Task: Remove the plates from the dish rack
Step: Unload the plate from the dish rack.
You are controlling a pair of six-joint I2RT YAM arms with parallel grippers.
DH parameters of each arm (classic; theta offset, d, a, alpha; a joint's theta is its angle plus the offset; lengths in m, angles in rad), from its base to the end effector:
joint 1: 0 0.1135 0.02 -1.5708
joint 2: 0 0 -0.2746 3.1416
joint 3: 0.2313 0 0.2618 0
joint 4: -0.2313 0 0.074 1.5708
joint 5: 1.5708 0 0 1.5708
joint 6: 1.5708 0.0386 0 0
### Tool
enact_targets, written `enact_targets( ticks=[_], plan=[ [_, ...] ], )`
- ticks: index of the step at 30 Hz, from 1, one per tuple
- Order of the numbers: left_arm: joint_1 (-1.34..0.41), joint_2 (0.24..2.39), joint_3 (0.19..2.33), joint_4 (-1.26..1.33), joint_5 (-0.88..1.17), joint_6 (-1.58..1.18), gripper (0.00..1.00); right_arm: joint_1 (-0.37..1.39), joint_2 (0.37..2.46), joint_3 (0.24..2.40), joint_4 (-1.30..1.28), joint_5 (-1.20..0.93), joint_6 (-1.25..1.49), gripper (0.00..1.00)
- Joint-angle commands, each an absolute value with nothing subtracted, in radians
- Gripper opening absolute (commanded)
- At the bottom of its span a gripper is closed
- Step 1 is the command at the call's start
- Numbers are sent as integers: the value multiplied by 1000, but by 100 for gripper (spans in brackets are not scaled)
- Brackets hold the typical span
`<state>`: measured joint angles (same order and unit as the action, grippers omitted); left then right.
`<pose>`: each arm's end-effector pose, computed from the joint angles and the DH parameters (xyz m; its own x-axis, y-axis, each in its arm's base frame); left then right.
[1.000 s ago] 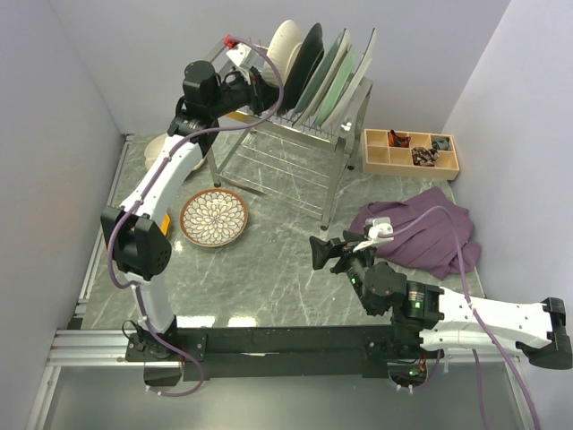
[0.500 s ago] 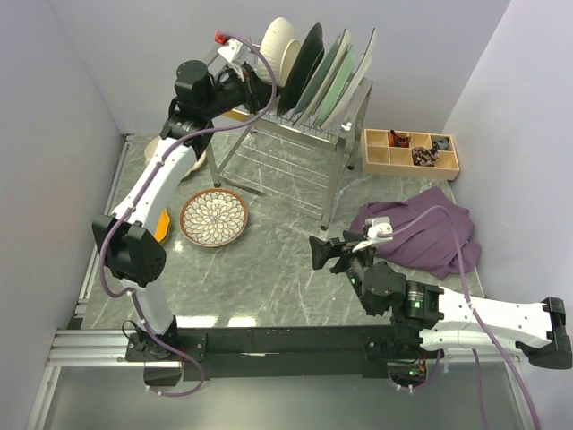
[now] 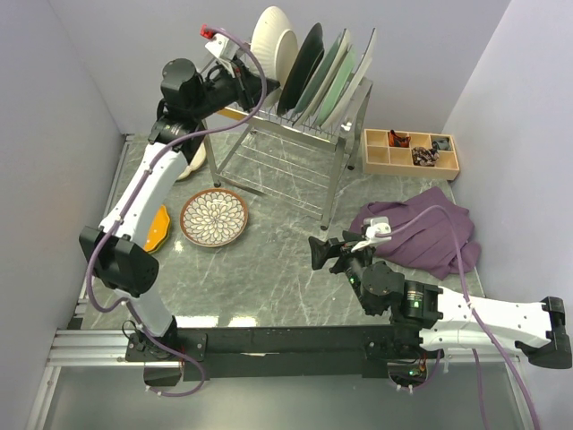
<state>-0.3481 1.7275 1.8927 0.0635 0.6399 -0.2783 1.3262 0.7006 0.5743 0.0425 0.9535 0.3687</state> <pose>0.3743 -0.1604 0.5096 -0.0204 -0.2270 -0.9737 0.8473 0.5130 -0.1374 0.0708 0.1539 0.3099 -0.1504 0.2589 -0.9541 -0.3330 0.8954 0.2955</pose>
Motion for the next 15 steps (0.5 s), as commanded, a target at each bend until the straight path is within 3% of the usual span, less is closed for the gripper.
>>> enact_targets(
  ticks=[1, 15],
  plan=[
    [-351, 1609, 1918, 256, 612, -258, 1, 1333, 704, 624, 57, 979, 365, 96],
    [-351, 1419, 1823, 130, 548, -141, 1, 1333, 719, 634, 52, 966, 365, 96]
  ],
)
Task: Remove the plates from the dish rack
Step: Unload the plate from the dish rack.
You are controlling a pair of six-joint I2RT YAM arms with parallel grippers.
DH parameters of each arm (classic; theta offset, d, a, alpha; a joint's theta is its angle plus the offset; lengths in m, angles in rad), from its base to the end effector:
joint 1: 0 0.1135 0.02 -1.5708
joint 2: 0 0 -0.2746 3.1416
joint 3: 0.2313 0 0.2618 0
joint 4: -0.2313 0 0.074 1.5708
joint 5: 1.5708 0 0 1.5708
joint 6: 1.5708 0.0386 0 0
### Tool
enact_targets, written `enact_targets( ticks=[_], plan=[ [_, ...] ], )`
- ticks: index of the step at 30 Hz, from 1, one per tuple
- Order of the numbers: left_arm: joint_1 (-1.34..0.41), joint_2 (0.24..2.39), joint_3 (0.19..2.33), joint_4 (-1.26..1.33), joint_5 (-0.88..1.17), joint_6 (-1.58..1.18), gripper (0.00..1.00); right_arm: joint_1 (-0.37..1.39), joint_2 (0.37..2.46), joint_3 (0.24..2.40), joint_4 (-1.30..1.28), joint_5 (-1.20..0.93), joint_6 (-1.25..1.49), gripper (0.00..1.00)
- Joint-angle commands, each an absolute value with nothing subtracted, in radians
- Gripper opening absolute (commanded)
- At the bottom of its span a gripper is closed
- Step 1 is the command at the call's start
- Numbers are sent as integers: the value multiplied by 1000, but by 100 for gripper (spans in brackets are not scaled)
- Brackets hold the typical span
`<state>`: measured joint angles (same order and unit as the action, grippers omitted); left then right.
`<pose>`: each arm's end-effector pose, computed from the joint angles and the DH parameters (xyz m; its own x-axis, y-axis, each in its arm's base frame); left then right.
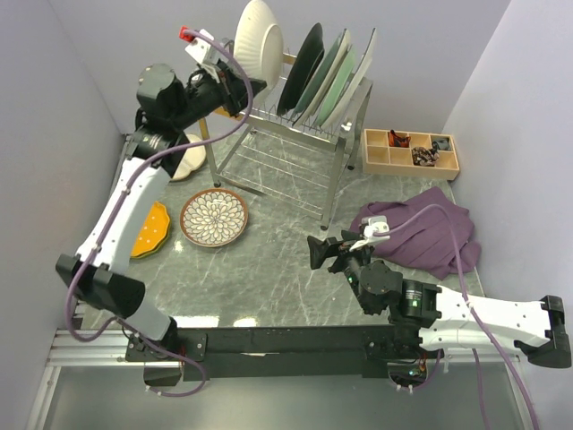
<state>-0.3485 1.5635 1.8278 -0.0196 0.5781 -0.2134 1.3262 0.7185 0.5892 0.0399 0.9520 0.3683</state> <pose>0.3231 -0.1398 0.5384 0.0564 -0.2092 -0.9762 0.8147 0.5748 -0.0761 0.0716 0.1571 0.3123 -0.1521 0.2532 -0.9554 -0.3340 0.8966 0.2907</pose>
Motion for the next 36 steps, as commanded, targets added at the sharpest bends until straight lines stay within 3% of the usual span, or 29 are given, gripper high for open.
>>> enact_targets(
  ticks=[1, 15, 21, 36],
  plan=[
    [-351, 1404, 1804, 133, 535, -141, 1, 1335, 718, 637, 49, 965, 368, 96],
    [-351, 1166, 1769, -254, 273, 41, 1, 1335, 716, 626, 63, 983, 357, 96],
    [-351, 1013, 1612, -370, 121, 58, 1, 1333, 710, 626, 60, 965, 368, 96],
    [-351, 804, 1134, -399, 81, -142, 1, 1335, 652, 598, 77, 988, 365, 96]
  ],
)
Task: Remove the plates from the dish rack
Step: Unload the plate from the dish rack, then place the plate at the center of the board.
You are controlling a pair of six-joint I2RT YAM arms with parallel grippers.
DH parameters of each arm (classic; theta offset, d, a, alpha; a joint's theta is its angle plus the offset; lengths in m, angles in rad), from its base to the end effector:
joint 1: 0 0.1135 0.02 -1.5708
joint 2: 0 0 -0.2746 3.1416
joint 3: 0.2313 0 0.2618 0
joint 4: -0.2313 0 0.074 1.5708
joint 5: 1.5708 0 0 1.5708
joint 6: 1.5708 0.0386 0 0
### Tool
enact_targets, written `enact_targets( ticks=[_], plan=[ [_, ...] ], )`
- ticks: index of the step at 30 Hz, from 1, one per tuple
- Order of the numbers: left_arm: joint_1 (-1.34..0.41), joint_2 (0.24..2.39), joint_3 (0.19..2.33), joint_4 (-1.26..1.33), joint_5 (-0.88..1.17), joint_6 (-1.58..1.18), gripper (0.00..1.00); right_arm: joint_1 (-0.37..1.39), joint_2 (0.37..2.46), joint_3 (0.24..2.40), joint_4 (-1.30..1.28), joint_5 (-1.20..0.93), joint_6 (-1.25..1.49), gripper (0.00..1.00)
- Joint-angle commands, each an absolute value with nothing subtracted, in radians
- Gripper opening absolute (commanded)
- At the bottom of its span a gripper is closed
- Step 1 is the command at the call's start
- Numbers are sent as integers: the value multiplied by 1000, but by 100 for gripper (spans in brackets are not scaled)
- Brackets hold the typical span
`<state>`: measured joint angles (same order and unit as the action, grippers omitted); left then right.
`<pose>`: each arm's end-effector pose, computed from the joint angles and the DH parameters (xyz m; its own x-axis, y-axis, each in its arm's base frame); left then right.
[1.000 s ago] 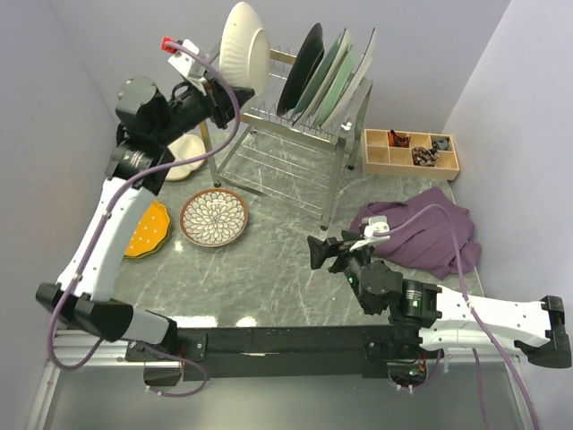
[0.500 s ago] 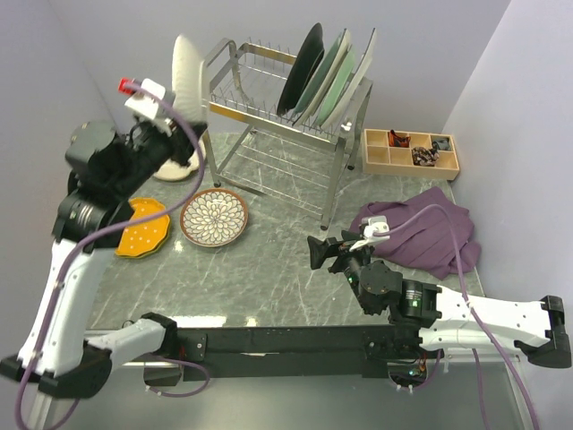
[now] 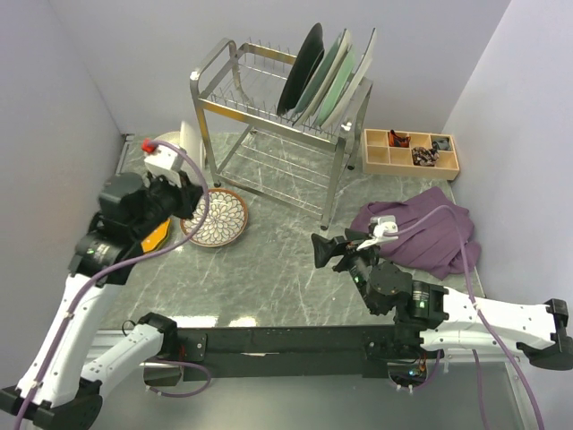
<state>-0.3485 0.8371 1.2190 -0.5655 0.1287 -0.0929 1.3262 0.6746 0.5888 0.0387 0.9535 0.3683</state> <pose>0.1493 -0.0595 0.4476 -0.2133 -0.0204 -0.9768 0.4394 0.8910 -0.1145 0.0695 0.1484 0.3184 -0.1418 0.2924 -0.9457 -0.3358 0.8845 0.3238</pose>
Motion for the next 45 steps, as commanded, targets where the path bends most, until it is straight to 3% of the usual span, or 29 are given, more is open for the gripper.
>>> enact_targets(
  ticks=[1, 8, 21, 32, 45],
  plan=[
    [-351, 817, 1114, -396, 55, -156, 1, 1333, 650, 598, 77, 989, 364, 96],
    [-388, 890, 1051, -426, 3, -178, 1, 1335, 646, 601, 71, 994, 365, 96],
    [-715, 1178, 1115, -500, -397, -166, 1, 1335, 617, 594, 72, 991, 367, 96],
    [-778, 1417, 1157, -514, -632, -89, 1, 1336, 608, 591, 71, 1008, 367, 96],
    [-778, 1601, 1173, -540, -729, -31, 1, 1335, 601, 588, 74, 1006, 364, 96]
  ],
)
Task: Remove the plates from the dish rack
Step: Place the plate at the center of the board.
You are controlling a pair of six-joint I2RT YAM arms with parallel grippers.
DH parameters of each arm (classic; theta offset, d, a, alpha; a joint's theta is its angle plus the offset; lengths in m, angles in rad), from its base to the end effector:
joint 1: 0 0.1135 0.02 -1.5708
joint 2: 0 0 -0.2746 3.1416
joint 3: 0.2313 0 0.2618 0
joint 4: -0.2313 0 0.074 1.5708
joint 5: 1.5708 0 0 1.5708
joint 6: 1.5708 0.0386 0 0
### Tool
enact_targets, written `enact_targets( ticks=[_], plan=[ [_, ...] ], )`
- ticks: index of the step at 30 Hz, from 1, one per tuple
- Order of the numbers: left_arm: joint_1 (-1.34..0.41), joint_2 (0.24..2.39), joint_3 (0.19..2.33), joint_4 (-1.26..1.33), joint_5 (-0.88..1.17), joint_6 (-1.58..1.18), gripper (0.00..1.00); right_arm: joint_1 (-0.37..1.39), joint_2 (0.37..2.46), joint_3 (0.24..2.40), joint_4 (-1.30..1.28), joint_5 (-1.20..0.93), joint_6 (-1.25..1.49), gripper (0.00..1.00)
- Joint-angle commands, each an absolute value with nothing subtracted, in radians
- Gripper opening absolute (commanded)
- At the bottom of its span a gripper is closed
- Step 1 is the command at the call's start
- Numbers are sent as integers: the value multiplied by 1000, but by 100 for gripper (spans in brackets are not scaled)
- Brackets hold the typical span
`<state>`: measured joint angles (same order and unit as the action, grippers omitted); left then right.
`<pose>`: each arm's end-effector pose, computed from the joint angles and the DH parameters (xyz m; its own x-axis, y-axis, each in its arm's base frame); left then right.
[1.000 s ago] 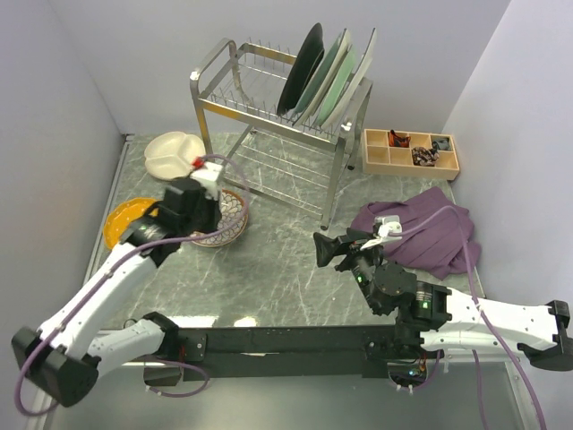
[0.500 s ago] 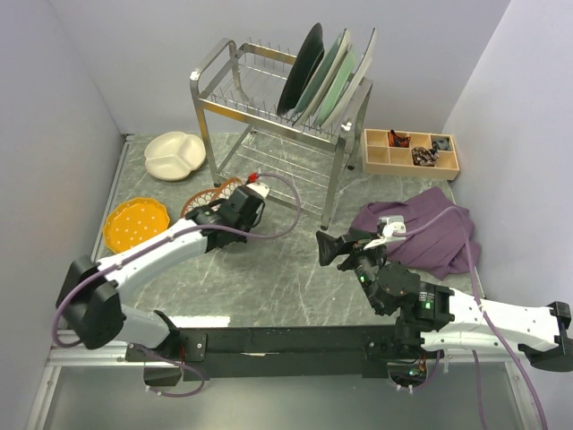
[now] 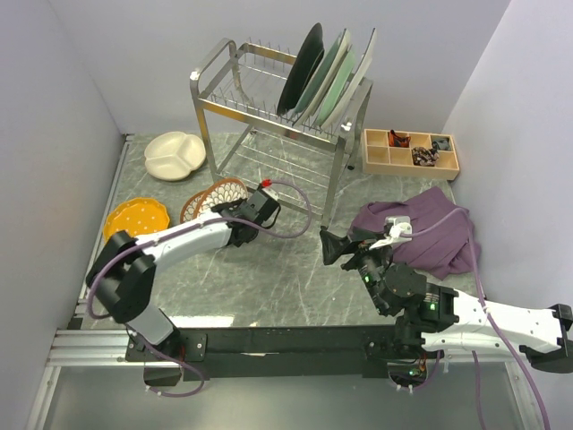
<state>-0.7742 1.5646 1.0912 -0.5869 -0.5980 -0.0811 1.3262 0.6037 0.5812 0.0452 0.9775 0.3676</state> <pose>0.2470 -0.2111 0.2329 -0.6526 0.5446 -0.5268 0.3294 0.8301 0.4500 0.0663 0.1335 0.3258 -0.1177 0.3582 -0.9262 -0.3209 0.8689 0.3769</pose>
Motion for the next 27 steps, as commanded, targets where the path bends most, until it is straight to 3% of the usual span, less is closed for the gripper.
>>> enact_targets(
  ticks=[1, 7, 14, 19, 22, 23, 24, 27],
  plan=[
    [-776, 1611, 1183, -548, -716, -34, 1, 1333, 600, 586, 74, 1008, 364, 96],
    [-776, 1655, 1200, -571, -698, -41, 6, 1333, 595, 584, 78, 1000, 364, 96],
    [-776, 1683, 1193, -587, -649, -44, 22, 1333, 606, 584, 80, 1009, 361, 96],
    [-776, 1707, 1196, -598, -640, -48, 24, 1333, 609, 587, 78, 1009, 359, 96],
    [-775, 1709, 1197, -607, -634, -52, 34, 1335, 611, 591, 74, 1008, 362, 96],
    [-776, 1707, 1201, -612, -627, -57, 47, 1335, 609, 591, 74, 1008, 362, 96],
    [-775, 1704, 1203, -618, -621, -58, 52, 1333, 607, 589, 74, 1008, 362, 96],
    [-772, 1684, 1210, -626, -575, -74, 56, 1335, 601, 588, 75, 1008, 360, 96]
  ],
)
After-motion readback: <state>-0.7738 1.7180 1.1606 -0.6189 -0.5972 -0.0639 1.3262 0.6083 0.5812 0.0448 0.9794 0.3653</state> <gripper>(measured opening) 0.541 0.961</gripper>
